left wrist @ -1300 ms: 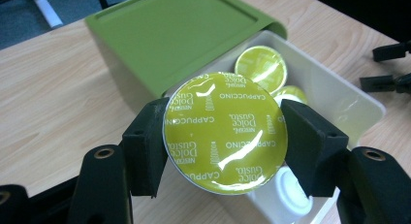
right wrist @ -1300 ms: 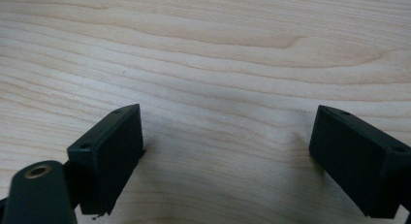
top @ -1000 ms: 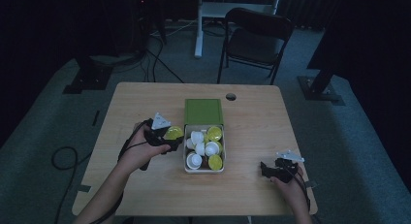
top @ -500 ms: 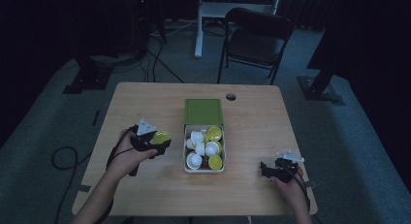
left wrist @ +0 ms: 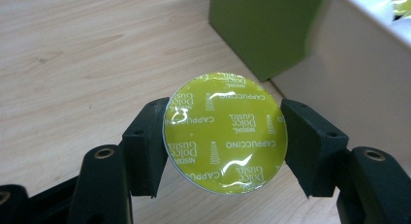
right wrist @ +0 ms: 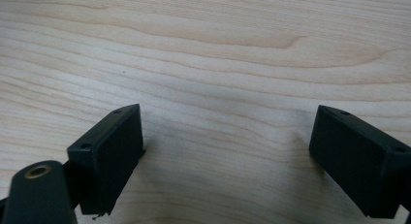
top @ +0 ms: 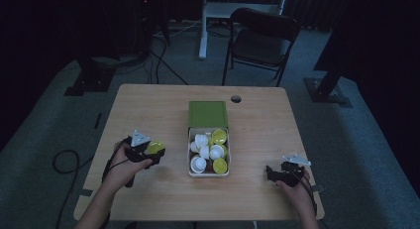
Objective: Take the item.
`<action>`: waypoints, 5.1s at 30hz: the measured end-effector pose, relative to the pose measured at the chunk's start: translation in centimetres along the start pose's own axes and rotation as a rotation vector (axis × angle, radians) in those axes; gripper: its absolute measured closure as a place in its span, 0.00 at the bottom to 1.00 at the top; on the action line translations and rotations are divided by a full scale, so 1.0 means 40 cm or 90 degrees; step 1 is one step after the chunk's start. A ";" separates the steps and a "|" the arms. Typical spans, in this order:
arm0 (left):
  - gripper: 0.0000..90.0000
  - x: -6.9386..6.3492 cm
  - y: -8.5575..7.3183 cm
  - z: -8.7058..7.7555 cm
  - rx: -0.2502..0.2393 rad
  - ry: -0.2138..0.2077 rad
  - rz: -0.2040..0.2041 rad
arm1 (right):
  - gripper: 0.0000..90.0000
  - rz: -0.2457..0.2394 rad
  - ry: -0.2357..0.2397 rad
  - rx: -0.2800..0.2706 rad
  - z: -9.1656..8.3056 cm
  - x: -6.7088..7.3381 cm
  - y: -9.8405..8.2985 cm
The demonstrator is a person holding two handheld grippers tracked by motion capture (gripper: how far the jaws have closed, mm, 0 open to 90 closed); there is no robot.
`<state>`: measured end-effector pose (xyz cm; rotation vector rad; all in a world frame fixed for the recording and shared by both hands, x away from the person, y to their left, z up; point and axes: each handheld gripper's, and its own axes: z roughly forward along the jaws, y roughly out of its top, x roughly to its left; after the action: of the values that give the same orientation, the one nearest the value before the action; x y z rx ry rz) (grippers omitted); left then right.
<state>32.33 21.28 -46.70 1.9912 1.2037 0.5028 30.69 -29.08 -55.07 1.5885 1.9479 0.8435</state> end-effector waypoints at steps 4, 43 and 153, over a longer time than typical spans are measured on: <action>0.43 0.016 -0.029 0.001 -0.002 0.009 -0.015 | 0.13 0.000 0.000 0.000 0.000 0.000 0.000; 0.43 0.131 -0.195 -0.036 0.035 0.050 -0.089 | 0.13 0.000 0.000 0.000 0.000 0.000 0.000; 0.00 -0.145 -0.199 0.086 0.079 -0.133 0.180 | 0.13 -0.003 0.003 0.000 0.000 0.001 0.000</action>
<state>27.12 17.11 -54.72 2.2717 0.8485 0.3519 30.68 -29.05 -55.06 1.5824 1.9537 0.8464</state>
